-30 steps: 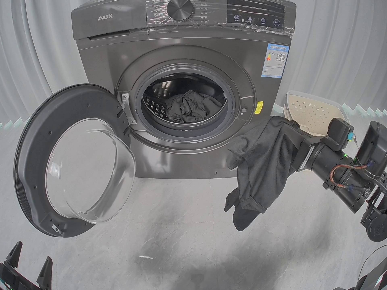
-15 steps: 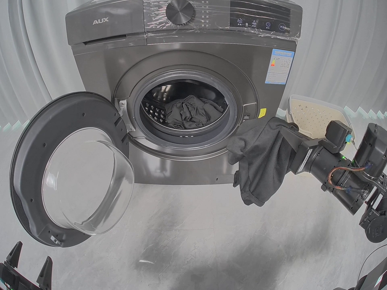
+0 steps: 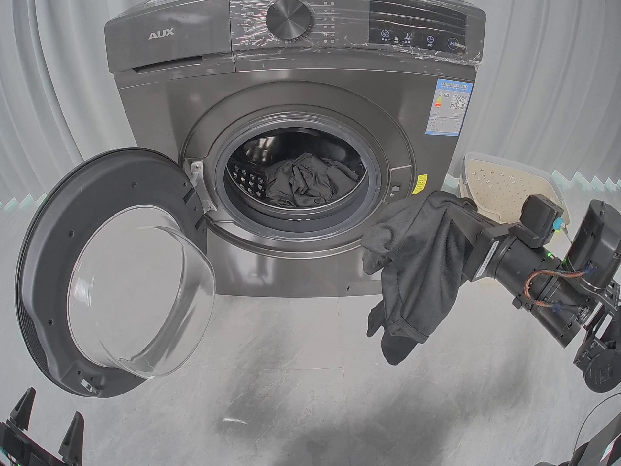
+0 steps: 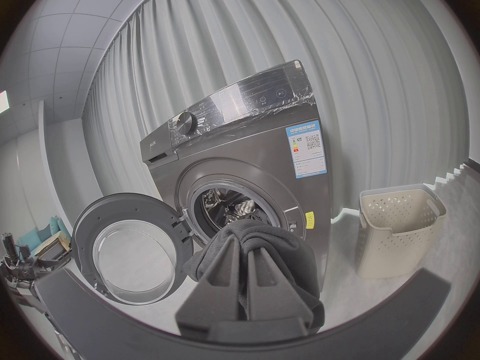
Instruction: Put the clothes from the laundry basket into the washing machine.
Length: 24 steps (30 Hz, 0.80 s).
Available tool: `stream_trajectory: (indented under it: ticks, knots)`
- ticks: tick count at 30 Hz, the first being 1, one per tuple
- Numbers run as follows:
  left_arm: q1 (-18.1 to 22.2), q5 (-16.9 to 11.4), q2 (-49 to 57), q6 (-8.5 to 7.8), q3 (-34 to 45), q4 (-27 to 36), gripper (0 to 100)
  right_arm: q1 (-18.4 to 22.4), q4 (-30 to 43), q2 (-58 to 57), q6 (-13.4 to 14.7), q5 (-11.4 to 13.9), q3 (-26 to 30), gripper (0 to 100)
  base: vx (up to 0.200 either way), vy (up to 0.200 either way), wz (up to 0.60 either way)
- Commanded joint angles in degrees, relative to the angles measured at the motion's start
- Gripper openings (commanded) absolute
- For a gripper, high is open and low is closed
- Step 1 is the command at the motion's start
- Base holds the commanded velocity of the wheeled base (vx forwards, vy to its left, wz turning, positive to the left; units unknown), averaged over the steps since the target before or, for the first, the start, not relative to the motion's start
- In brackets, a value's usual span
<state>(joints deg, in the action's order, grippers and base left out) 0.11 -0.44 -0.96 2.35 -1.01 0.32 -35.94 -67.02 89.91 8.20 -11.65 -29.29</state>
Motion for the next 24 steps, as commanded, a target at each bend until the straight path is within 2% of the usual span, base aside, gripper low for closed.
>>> stream_trajectory:
  ticks: [1,5,10,12,14,15,16,17,18,21,23,24]
  knots:
    - [0.07,0.00,0.96,-0.42,0.92,-0.14,100,-2.29,-0.21,0.45,-0.03,-0.04,0.38,0,0.000,0.000,0.00]
    - [0.07,-0.62,0.96,-2.44,1.01,-0.14,100,-5.55,0.23,0.45,-0.03,-0.12,0.03,0,0.000,0.000,0.00]
    - [0.07,-0.70,0.88,-2.79,1.01,-0.23,100,-7.83,0.93,1.24,0.06,-0.47,-3.58,0,0.000,0.000,0.00]
    - [-0.02,-1.23,0.88,-3.06,0.92,-0.14,100,-9.50,0.84,2.82,1.20,-2.50,-5.25,0,0.000,0.000,0.00]
    - [-0.02,-1.32,0.96,-3.06,0.92,-0.23,100,-9.77,0.84,3.26,1.73,-2.76,-5.86,0,0.000,0.000,0.00]
    - [-0.02,-1.85,0.96,-3.50,1.01,-0.32,100,-10.29,0.84,5.37,3.66,-3.11,-7.88,0,0.000,0.000,0.00]
    - [-0.02,-1.85,0.96,-3.76,1.01,-0.32,100,-10.29,0.84,5.90,4.01,-3.11,-8.50,0,0.000,0.000,0.00]
    - [-0.02,-1.85,0.96,-3.76,1.01,-0.32,100,-10.29,0.84,5.90,4.01,-3.11,-8.50,0,0.000,0.000,0.00]
    - [0.07,-1.76,0.96,-3.67,1.01,-0.32,100,-10.38,0.84,7.92,4.63,-3.20,-11.05,0,0.000,0.000,0.00]
    - [0.07,-1.41,0.96,-2.88,0.40,-1.46,100,-10.38,0.75,8.71,4.63,-3.20,-11.75,0,0.000,0.000,0.00]
    - [0.42,-2.64,-2.46,-1.12,-8.30,-6.82,100,-10.56,0.49,9.50,5.24,-3.11,-12.72,0,0.000,0.000,0.00]
    - [-0.20,-3.60,-4.84,-1.12,-10.85,-6.82,100,-11.08,0.40,9.85,5.77,-3.02,-13.25,0,0.000,0.000,0.00]
